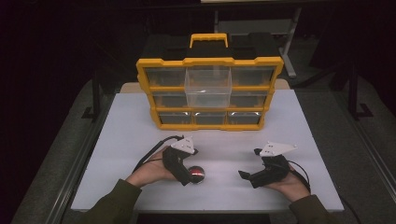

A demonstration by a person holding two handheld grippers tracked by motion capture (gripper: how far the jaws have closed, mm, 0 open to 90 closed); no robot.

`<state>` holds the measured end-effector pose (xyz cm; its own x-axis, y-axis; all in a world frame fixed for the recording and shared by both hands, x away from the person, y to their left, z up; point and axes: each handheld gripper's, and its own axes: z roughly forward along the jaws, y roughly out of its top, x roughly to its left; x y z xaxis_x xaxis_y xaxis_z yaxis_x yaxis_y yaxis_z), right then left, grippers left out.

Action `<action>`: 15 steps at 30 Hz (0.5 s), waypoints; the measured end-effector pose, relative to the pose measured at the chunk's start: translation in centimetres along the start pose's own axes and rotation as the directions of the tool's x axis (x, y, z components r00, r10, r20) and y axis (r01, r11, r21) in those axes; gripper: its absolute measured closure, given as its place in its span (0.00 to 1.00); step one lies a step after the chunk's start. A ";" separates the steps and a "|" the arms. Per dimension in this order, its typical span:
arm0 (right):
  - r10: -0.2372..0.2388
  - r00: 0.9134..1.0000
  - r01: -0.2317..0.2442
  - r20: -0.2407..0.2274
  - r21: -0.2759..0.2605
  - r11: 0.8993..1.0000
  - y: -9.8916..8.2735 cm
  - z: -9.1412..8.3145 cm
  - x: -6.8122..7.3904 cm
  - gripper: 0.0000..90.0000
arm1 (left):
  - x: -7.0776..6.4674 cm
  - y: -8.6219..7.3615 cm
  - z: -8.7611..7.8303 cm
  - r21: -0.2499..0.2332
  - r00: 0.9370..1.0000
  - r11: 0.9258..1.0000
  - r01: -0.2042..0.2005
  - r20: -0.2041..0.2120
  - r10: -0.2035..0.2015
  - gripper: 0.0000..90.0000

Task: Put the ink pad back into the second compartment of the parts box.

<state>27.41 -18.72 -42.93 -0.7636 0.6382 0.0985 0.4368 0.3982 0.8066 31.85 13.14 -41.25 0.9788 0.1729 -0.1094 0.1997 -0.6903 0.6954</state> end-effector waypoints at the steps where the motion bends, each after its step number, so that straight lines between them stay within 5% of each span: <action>1: 0.000 1.000 0.000 0.000 0.000 1.000 0.0 0.0 0.0 0.00 | 0.0 0.0 0.1 0.003 1.000 1.000 -0.001 0.001 0.001 0.00; 15: -0.007 1.000 0.007 -0.001 -0.002 1.000 0.0 0.0 0.1 0.00 | -0.1 -0.5 1.5 0.098 0.999 0.995 -0.031 -0.011 0.032 0.00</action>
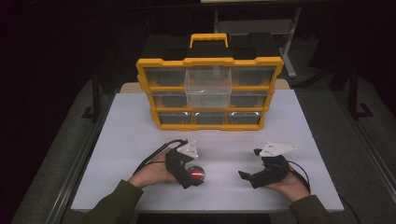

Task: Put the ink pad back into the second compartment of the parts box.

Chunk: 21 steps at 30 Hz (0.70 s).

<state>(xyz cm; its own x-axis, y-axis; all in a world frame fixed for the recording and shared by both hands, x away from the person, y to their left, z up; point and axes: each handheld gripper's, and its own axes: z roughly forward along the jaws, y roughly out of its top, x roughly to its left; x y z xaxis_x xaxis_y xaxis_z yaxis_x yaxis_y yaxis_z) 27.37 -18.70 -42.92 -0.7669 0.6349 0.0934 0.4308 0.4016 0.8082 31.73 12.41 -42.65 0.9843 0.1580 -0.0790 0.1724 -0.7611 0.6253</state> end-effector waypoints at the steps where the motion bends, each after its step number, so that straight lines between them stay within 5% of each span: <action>1: 0.000 1.000 0.000 0.000 0.000 1.000 0.0 0.0 0.0 0.00 | 0.0 0.0 0.0 0.000 1.000 1.000 0.000 0.000 0.000 0.00; 21: 0.010 1.000 -0.010 -0.003 -0.006 1.000 0.0 -0.1 0.0 0.00 | -0.2 -0.5 1.5 0.114 0.999 0.992 -0.051 -0.012 0.053 0.00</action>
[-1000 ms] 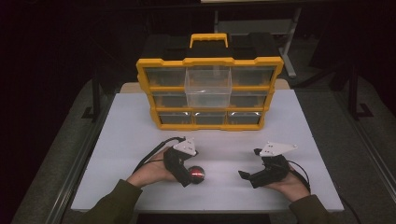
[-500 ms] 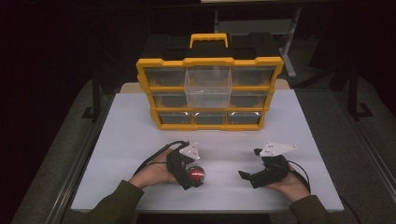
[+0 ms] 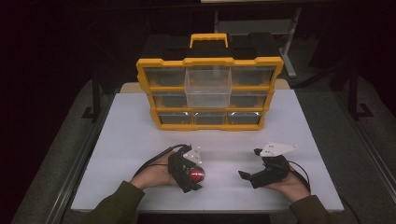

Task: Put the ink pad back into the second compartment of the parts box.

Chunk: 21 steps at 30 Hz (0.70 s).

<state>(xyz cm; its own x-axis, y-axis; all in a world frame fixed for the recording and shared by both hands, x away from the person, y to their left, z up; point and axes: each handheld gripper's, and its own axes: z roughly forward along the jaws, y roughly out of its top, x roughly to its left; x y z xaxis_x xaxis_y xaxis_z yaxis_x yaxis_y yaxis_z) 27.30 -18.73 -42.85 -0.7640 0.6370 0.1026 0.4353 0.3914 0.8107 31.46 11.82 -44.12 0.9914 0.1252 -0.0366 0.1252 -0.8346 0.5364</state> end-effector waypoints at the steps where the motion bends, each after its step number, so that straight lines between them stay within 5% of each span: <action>1: -0.001 1.000 0.001 0.001 0.000 1.000 0.0 0.0 0.0 0.00 | 0.0 0.0 0.0 0.006 1.000 1.000 -0.004 -0.002 0.004 0.00; 21: -0.001 1.000 0.001 0.000 0.000 1.000 0.0 0.0 0.0 0.00 | -0.1 -0.1 -0.4 0.017 1.000 0.999 -0.027 -0.016 0.027 0.19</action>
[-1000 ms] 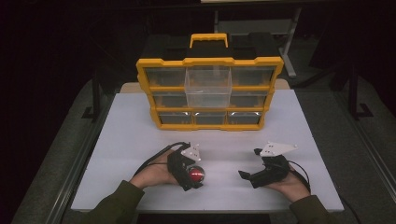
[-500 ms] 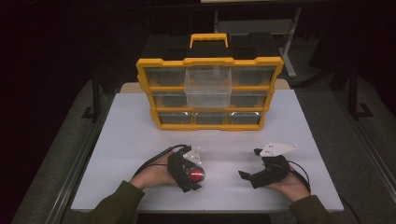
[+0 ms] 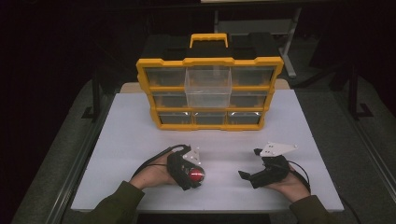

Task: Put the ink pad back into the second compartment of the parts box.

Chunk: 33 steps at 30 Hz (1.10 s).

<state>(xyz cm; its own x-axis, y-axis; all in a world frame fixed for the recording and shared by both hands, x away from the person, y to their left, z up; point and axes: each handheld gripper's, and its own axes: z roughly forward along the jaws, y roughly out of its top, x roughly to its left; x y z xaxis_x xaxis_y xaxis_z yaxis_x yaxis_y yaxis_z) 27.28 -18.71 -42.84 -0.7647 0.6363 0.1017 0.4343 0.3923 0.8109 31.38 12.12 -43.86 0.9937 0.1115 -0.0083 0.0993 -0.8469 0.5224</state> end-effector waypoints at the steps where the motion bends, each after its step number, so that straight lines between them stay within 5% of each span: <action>1: 0.001 1.000 -0.001 0.000 0.001 1.000 0.0 0.0 0.0 0.00 | 0.0 0.0 0.0 0.000 1.000 1.000 0.000 0.000 0.000 0.19; 15: -0.001 1.000 0.001 -0.001 0.000 1.000 0.0 0.0 0.0 0.00 | 0.0 0.0 -0.4 0.008 1.000 1.000 -0.004 0.003 0.004 0.32; 33: -0.002 1.000 0.002 -0.006 0.004 1.000 -0.1 0.0 0.0 0.00 | 0.2 0.0 -0.5 0.004 1.000 1.000 0.018 0.014 -0.018 0.33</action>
<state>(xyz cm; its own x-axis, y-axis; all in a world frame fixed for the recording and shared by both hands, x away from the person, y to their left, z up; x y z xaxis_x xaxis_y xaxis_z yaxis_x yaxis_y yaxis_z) 27.24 -18.74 -42.96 -0.7683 0.6316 0.1039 0.4347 0.3957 0.8090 31.56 12.39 -43.44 0.9924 0.1195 -0.0295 0.1173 -0.8467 0.5190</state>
